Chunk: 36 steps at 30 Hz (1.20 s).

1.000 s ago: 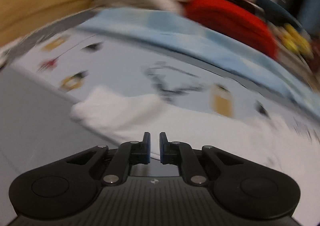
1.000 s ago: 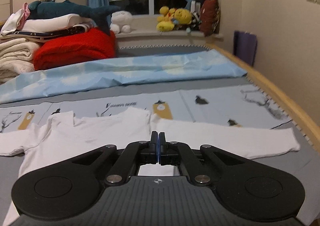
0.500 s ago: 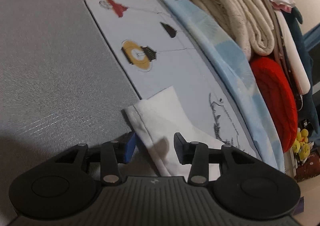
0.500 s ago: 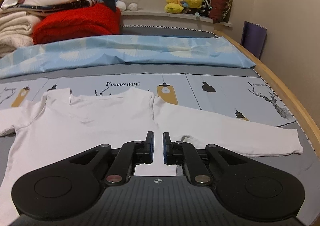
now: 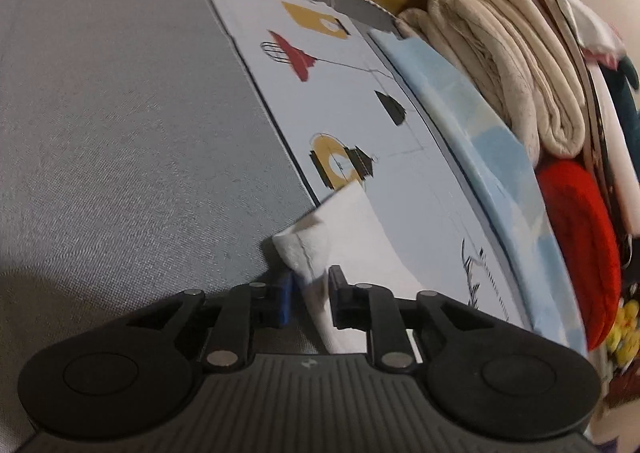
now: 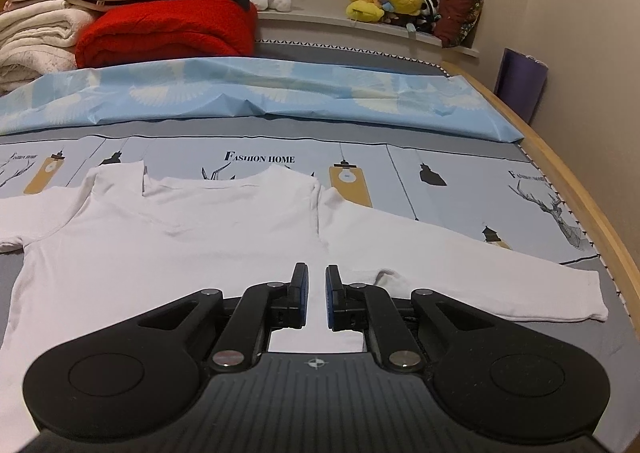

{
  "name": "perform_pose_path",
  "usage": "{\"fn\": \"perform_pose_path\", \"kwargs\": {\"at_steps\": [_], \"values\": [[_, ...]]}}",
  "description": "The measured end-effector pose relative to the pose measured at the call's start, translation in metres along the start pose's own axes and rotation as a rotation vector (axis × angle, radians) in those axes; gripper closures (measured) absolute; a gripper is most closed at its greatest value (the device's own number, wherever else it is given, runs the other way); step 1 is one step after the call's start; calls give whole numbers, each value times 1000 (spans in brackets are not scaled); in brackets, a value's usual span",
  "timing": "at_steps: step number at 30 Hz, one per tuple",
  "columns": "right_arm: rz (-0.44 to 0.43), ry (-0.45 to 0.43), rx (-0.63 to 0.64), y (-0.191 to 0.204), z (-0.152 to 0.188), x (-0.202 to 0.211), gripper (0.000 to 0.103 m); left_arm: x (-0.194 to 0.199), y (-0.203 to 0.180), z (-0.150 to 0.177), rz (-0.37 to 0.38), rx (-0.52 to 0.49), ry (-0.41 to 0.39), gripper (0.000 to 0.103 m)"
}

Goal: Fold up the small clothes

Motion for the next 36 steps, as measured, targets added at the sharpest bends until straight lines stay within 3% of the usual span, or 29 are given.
{"fn": "perform_pose_path", "kwargs": {"at_steps": [2,5,9,12,14,18,23,25,26,27,28,30,33,36], "values": [[0,3,7,-1,2,0,94,3,1,0,-18,7,-5,98],[14,11,7,-7,4,0,94,12,-25,-4,-43,-84,-41,99],[42,49,-20,-21,10,-5,94,28,-109,1,11,-280,-83,99],[67,86,-30,-33,19,-9,94,33,-180,33,85,-394,-59,99],[67,103,-37,-39,23,-11,94,33,-234,73,147,-481,-13,99],[34,112,-78,-51,28,-8,96,37,-344,185,300,-618,85,100],[22,130,-121,-63,35,-5,98,73,-474,366,554,-680,249,99],[12,134,-147,-68,35,-5,98,94,-508,445,673,-693,395,82],[7,136,-164,-70,35,-6,98,101,-516,479,718,-710,506,59],[1,140,-184,-73,35,-7,98,108,-520,505,752,-738,592,59],[-9,149,-203,-74,37,-8,98,113,-522,512,752,-766,587,59],[-33,162,-226,-75,39,-12,98,118,-520,494,679,-833,497,60],[-74,144,-273,-75,39,-22,98,115,-499,447,547,-841,439,60],[-129,193,-370,-69,41,-42,95,111,-462,397,428,-869,339,60]]}}
Point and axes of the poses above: each gripper's, at about its wrist camera, not at the fingertips, and x roughly against the way its jaws point, y to its left, z to its underside, the point moved 10 cm from there along -x, roughly the way its jaws point, and after that the axes turned 12 degrees about z, right-handed, at the moved point
